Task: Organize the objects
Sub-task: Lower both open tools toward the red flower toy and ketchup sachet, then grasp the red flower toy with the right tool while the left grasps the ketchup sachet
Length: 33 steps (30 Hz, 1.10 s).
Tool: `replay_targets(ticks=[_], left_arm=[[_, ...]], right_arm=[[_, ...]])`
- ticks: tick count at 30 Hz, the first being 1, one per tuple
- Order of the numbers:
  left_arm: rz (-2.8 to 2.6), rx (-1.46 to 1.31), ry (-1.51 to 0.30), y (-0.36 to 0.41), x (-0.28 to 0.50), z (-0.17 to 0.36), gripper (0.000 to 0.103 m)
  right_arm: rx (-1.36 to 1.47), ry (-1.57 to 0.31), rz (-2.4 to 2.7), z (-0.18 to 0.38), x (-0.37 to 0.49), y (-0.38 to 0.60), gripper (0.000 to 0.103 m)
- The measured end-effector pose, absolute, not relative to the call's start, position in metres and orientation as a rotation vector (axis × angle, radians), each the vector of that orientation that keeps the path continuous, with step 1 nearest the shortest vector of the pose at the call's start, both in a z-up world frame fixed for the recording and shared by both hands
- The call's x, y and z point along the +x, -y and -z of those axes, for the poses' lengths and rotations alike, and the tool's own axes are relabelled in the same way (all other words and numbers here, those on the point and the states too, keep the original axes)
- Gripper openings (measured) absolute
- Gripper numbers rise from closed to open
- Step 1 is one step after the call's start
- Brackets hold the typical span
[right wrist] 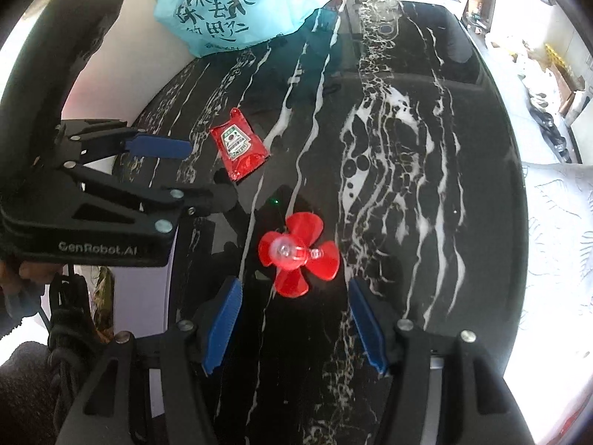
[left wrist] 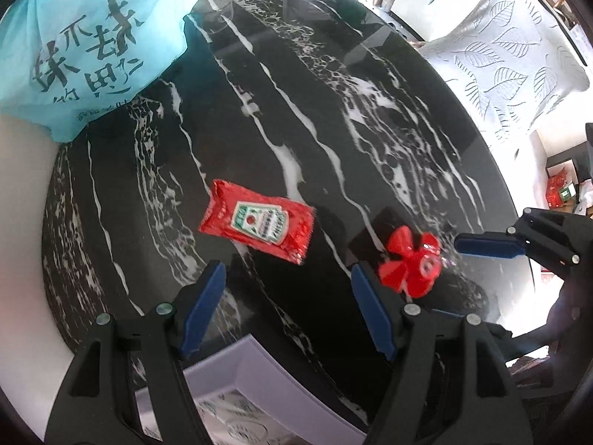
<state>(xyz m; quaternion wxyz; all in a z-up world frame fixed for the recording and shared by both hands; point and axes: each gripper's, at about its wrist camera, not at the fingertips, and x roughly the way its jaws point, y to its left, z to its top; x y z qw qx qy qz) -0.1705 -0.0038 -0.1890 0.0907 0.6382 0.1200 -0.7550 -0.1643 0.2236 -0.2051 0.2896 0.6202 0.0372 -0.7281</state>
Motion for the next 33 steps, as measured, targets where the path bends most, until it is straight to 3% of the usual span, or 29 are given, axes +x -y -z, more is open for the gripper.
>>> replay_targets(ticks=[5,15,22,25,31,33], left_arm=[[2.228,1.908,-0.365,0.011,-0.178,0.2,0.069],[2.211,1.896,-0.354,0.023,-0.191,0.211,0.07],[2.24,1.845,-0.374,0.033,-0.198,0.211,0.069],[2.266,1.82,-0.362,0.033,-0.201,0.209,0.059],[2.301,1.81,-0.313,0.029,-0.206,0.207,0.027],[2.31,1.814,-0.356,0.03,-0.206,0.206,0.007]], right_arm=[[1.623,-0.091,1.966,0.209,-0.172,-0.223,0.06],[1.591,-0.1,1.945,0.216,-0.19,-0.216,0.037],[1.564,-0.093,1.962,0.217,-0.212,-0.22,0.032],[1.553,-0.092,1.975,0.216,-0.219,-0.221,0.031],[1.528,-0.087,1.993,0.216,-0.227,-0.221,0.03],[1.529,-0.079,1.996,0.215,-0.228,-0.222,0.03]])
